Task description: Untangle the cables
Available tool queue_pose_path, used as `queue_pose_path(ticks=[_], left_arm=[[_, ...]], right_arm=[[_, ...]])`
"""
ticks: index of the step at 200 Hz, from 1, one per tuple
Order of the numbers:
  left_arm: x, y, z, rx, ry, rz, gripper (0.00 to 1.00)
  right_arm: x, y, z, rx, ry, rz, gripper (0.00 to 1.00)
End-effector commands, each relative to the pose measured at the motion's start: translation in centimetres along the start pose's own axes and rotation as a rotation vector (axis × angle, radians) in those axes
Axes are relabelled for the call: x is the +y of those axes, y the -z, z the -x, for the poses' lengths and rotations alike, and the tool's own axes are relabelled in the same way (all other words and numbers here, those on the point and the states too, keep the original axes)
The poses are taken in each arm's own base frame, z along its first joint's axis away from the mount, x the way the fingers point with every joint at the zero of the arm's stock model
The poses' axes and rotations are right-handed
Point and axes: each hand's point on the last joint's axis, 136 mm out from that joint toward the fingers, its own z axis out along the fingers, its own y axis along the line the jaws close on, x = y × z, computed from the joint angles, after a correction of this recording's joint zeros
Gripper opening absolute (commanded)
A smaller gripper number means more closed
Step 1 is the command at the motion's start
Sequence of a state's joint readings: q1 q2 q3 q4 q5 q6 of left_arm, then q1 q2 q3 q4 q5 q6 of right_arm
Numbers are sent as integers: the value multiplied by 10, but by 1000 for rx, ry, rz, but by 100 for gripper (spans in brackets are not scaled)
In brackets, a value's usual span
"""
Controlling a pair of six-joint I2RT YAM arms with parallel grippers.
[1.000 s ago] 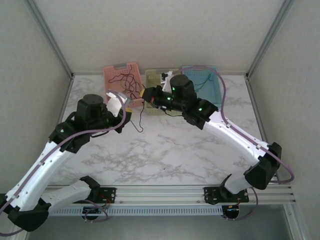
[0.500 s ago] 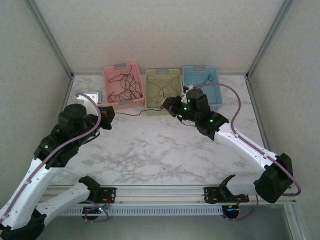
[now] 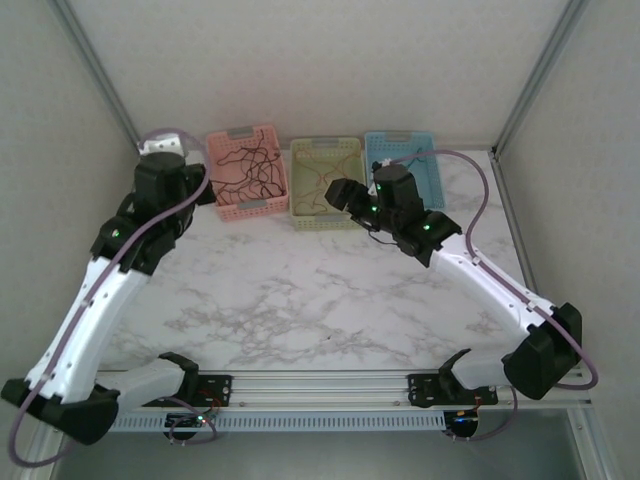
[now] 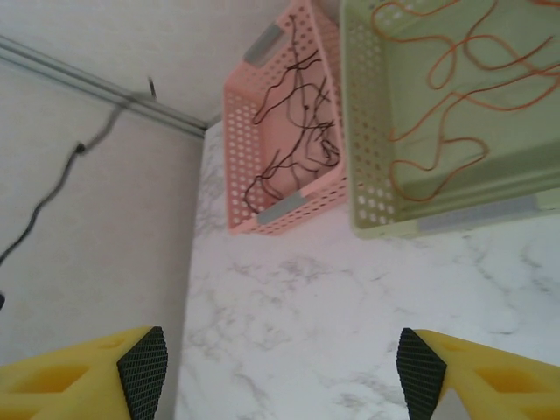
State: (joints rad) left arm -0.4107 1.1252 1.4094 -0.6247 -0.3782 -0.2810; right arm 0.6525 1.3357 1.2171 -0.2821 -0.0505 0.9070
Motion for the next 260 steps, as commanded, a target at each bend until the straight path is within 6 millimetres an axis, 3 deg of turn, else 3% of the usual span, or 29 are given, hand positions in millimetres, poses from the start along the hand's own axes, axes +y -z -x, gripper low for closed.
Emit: queue_pose_path(ticks=[1,75,111,135,158,171,189,203,233,260], left_arm=[[11,-43,1,0,1,94,0],[27,-175,-28,101,7,251,0],[35,-215,-39,95,52,259,0],[28,-238,-49,95,59,208,0],[24,-262,-70,145,49,191,3],[25,-270,-81,163,48,187,10],[24,-277,-98,187,42,168,38],[27,-280,-107,202,41,171,53],[34,-274,-114,229,43,177,67],[33,-248,-87,174,60,150,70]], right_arm=[[-28,19,2,-39,87,-101,72],[-71,50,-9,-36,130,-189,71],[-78,62,-9,-44,142,-197,71],[-76,66,-10,-30,162,-196,70],[-75,68,-9,-31,170,-194,70],[-75,70,-10,-31,171,-192,70],[-76,71,-11,-30,173,-191,70],[-78,71,-13,-25,174,-194,71],[-78,71,-14,-20,175,-190,70],[-79,67,-16,-13,172,-186,70]])
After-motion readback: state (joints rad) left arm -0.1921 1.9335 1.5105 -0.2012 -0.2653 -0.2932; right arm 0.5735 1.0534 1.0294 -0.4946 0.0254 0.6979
